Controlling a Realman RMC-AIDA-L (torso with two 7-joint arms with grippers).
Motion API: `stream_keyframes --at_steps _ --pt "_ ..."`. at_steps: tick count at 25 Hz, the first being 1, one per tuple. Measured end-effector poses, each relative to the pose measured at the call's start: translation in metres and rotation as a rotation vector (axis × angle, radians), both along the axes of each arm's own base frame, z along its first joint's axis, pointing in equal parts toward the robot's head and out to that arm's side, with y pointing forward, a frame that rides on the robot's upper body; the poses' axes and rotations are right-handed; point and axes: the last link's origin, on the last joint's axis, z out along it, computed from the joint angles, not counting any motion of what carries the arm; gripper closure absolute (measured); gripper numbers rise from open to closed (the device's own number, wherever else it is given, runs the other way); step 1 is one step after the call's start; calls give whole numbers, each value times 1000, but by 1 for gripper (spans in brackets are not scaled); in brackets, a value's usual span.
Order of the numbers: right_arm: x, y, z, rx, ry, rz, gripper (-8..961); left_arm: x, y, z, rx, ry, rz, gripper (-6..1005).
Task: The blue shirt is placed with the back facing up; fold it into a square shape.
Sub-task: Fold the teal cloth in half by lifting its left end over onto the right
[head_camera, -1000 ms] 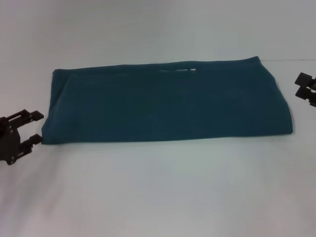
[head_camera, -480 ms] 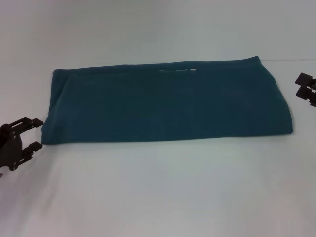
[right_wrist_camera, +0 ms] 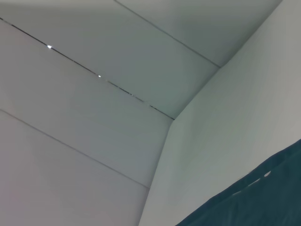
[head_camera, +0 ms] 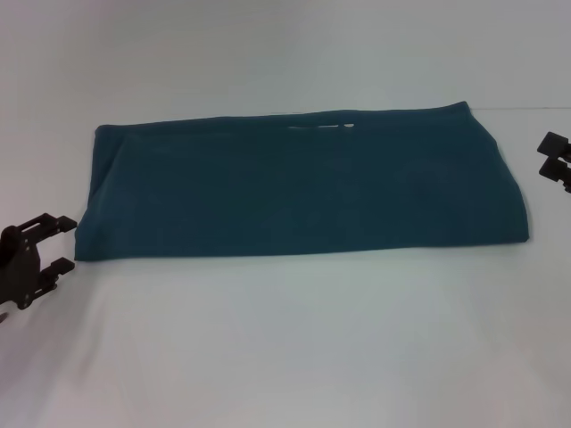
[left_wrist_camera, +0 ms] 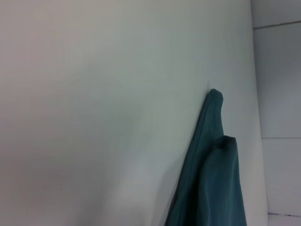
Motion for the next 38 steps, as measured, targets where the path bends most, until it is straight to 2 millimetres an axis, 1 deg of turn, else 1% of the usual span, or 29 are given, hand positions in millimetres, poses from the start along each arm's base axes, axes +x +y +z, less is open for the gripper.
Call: stream_keyframes --at_steps 11,14,24,28,35,36,38 --pt "2 0 0 1 2 -12 263 0 4 -2 4 14 13 322" --pt "2 0 0 2 3 -13 263 0 5 -6 -2 9 22 322" --pt "3 -1 -1 -2 8 -17 263 0 7 -8 -8 23 26 323" --pt "3 -1 -1 -2 7 -19 263 1 8 -12 -18 19 29 323" --pt "4 -1 0 0 3 -21 264 5 14 -16 -27 17 20 323" --pt "4 -1 0 1 3 -22 264 9 18 -18 -32 14 7 323" --pt "4 0 0 2 1 -23 264 13 21 -20 -36 14 -2 323"
